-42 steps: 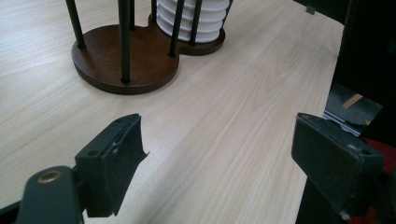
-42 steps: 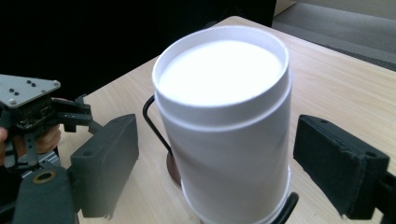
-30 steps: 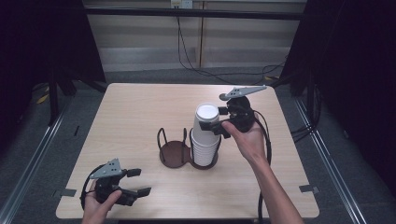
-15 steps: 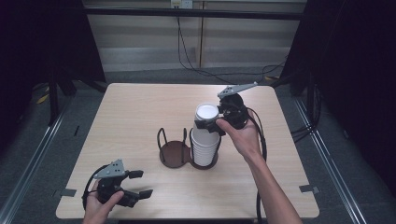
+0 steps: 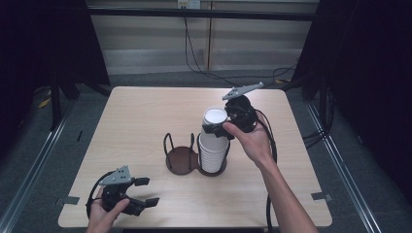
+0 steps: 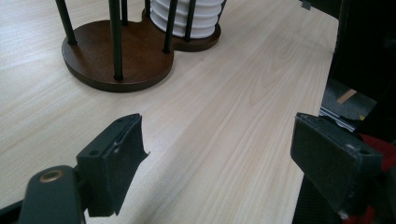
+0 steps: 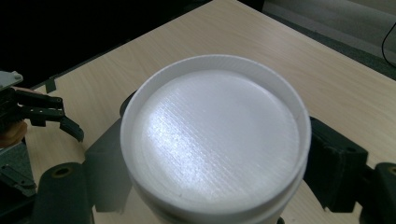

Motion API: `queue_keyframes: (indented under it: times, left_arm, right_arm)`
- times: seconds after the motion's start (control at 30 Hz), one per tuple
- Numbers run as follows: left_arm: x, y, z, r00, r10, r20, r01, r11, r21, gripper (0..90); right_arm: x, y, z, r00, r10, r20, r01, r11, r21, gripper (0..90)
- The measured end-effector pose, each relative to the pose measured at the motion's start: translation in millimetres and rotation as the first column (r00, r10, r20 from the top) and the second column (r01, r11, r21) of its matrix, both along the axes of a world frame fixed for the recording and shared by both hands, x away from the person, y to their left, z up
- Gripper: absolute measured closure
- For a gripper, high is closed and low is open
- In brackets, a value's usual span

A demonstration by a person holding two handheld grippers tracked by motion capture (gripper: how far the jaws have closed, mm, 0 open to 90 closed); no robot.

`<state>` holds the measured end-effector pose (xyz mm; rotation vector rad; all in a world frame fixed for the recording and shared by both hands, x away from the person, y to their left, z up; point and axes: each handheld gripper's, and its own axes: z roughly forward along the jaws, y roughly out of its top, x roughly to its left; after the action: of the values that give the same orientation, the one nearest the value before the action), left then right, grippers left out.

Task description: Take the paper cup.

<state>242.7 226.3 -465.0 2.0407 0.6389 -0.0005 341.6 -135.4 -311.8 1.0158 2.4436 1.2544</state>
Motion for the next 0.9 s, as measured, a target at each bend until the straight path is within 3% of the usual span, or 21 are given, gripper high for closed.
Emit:
queue_keyframes:
  times: [0.17,0.6,0.9]
  left_arm:
    - [-0.2,-0.7,-0.2,1.0,-0.002,-0.004,0.002,1.0,0.005,17.3]
    - [0.3,-1.1,-0.6,1.0,0.0,-0.006,0.0,0.9999,0.011,17.6]
    - [0.0,-1.3,-0.5,1.0,-0.005,-0.006,0.005,0.9999,0.014,17.7]
  right_arm:
    - [-0.4,2.3,5.2,1.0,-0.003,-0.003,0.003,0.9996,-0.028,22.2]
    - [-1.1,1.1,11.9,0.9999,-0.006,0.015,0.007,0.9998,-0.018,23.0]
    - [-3.3,-3.9,24.1,0.9997,-0.008,0.024,0.007,0.9996,0.026,23.4]
